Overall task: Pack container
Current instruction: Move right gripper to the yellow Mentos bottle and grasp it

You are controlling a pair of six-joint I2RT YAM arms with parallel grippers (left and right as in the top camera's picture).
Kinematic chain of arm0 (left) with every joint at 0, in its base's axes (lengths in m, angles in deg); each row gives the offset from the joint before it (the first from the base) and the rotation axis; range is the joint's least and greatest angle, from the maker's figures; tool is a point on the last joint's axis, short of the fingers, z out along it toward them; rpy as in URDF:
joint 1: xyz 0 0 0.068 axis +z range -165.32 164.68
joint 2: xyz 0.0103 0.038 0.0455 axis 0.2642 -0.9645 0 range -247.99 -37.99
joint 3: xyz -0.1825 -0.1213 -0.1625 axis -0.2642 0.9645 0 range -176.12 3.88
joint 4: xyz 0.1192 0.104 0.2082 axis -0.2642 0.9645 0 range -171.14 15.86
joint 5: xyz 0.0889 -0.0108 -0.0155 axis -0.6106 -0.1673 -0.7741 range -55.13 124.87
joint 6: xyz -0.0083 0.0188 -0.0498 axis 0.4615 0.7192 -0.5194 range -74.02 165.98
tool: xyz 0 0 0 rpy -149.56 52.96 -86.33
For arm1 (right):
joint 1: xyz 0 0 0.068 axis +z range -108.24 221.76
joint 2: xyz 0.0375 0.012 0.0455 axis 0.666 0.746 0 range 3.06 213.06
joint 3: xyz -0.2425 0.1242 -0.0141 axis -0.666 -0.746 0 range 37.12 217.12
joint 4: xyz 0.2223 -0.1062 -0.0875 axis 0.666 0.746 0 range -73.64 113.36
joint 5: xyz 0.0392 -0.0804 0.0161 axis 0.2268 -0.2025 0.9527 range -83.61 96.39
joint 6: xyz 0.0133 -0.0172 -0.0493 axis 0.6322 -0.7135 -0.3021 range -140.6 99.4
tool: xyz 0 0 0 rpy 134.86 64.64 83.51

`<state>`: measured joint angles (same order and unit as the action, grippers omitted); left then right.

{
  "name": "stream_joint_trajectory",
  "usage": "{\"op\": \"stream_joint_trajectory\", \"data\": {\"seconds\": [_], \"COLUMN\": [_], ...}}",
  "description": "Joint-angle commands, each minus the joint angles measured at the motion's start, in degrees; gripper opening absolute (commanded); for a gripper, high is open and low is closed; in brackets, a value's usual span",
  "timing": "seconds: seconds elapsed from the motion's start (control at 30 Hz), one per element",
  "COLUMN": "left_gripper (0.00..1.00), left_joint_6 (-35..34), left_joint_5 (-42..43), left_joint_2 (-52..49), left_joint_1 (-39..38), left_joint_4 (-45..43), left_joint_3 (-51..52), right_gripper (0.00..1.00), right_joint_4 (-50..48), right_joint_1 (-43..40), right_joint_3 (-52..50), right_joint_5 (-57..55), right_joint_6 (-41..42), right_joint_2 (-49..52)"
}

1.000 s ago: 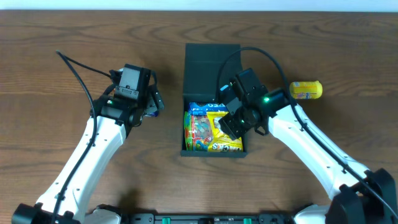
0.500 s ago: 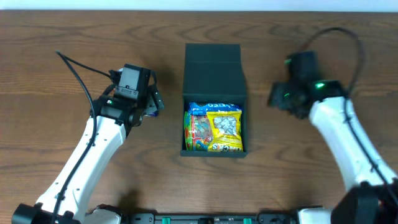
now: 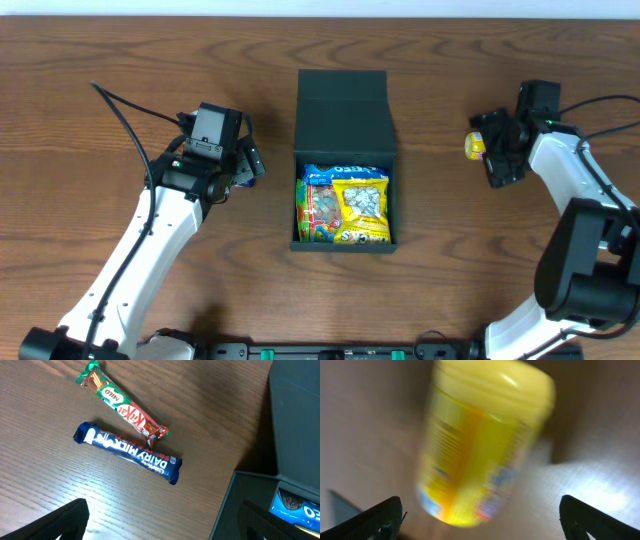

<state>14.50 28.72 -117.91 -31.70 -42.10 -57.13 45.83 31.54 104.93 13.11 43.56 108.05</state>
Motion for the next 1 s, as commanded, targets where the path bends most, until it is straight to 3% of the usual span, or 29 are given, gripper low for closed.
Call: {"op": "stream_joint_trajectory", "data": {"seconds": [0.0, 0.3, 0.33, 0.43, 0.47, 0.57, 0.67, 0.8, 0.97], "left_gripper": [0.95, 0.95, 0.95, 0.95, 0.95, 0.95, 0.95, 0.95, 0.95], "left_joint_6": [0.2, 1.0, 1.1, 1.1, 1.1, 1.1, 1.1, 2.0, 1.9], "left_joint_5": [0.3, 0.3, 0.3, 0.3, 0.3, 0.3, 0.3, 0.2, 0.2], "left_joint_2": [0.2, 0.2, 0.2, 0.2, 0.2, 0.2, 0.2, 0.2, 0.2], "left_joint_1": [0.2, 0.2, 0.2, 0.2, 0.2, 0.2, 0.2, 0.2, 0.2], "left_joint_4": [0.1, 0.1, 0.1, 0.1, 0.1, 0.1, 0.1, 0.1, -0.3], "left_joint_3": [0.0, 0.0, 0.0, 0.0, 0.0, 0.0, 0.0, 0.0, 0.0], "right_gripper": [0.99, 0.99, 0.86, 0.70, 0.59, 0.41, 0.33, 0.24, 0.16], "right_joint_4": [-2.5, -3.3, -3.3, -3.2, -3.0, -2.8, -2.7, -2.5, 9.2], "right_joint_1": [-0.4, -2.0, -2.6, -3.6, -3.8, -4.5, -4.6, -4.3, -0.8], "right_joint_3": [1.0, 1.0, 1.0, 1.0, 1.0, 1.0, 1.3, 7.6, 20.4], "right_joint_5": [0.2, 1.7, 1.7, 1.7, 1.7, 1.7, 3.2, 11.6, 17.3], "right_joint_6": [6.0, 10.6, 10.6, 10.2, 9.5, 7.1, 3.6, -11.8, -26.5], "right_joint_2": [0.5, 7.8, 8.0, 8.0, 8.0, 8.0, 8.0, 7.4, 5.0]}}
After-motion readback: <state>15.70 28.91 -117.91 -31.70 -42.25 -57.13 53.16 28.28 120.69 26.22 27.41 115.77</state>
